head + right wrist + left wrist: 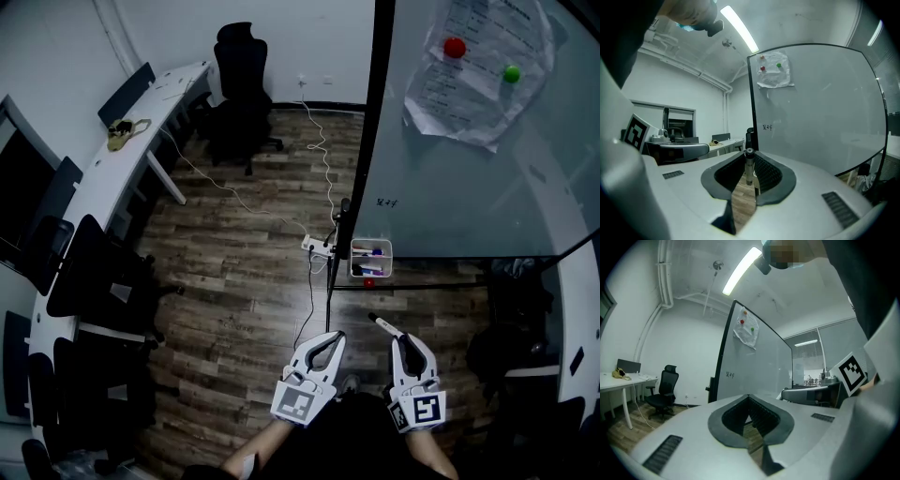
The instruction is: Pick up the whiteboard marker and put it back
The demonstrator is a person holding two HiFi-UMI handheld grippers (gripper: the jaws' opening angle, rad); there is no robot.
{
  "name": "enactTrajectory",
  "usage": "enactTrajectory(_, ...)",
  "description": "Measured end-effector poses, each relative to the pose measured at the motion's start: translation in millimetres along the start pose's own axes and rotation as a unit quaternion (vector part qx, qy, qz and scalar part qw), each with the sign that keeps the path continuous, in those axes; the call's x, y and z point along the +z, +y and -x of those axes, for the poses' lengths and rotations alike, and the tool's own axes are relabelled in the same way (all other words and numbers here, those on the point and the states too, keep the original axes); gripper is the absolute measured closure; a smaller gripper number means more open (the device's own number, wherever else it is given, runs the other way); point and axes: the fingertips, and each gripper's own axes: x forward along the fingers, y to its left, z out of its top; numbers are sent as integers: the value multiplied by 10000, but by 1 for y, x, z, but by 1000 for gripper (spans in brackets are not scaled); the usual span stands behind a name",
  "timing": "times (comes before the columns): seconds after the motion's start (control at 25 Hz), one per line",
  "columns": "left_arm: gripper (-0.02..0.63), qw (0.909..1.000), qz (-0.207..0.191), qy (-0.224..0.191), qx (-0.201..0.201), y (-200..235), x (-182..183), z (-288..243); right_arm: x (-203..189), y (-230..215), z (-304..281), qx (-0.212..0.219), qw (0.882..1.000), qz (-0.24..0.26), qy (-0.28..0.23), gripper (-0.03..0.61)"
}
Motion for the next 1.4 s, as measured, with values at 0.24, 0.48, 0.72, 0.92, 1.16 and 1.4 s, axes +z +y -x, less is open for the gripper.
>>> enactTrajectory(0.24, 606, 9998, 176, -14, -127, 12, -4, 7, -1, 10, -6, -188, 9998, 102, 40, 500)
enactTrajectory(0.48, 606, 9994, 197, -48, -289, 22, -9, 6, 1, 15, -19, -354, 9991, 227, -1, 500)
enactTrajectory(0.72, 606, 9991, 362, 109, -200, 41, -17, 8, 1, 14, -37, -427, 9988, 236, -7, 500)
enactTrajectory(0.92, 606, 9992, 331, 135, -153, 53, -21, -9, 3, 1, -58, -412, 9987, 296, -20, 500)
enactTrajectory(1.16, 606, 9995, 261, 149, -122, 53, -23, -39, 0, -23, -83, -330, 9991, 282, 40, 500)
enactTrajectory(1.4, 606, 9990, 363, 247, -120, 62, -29, -65, -9, -37, -109, -259, 9992, 270, 170, 500)
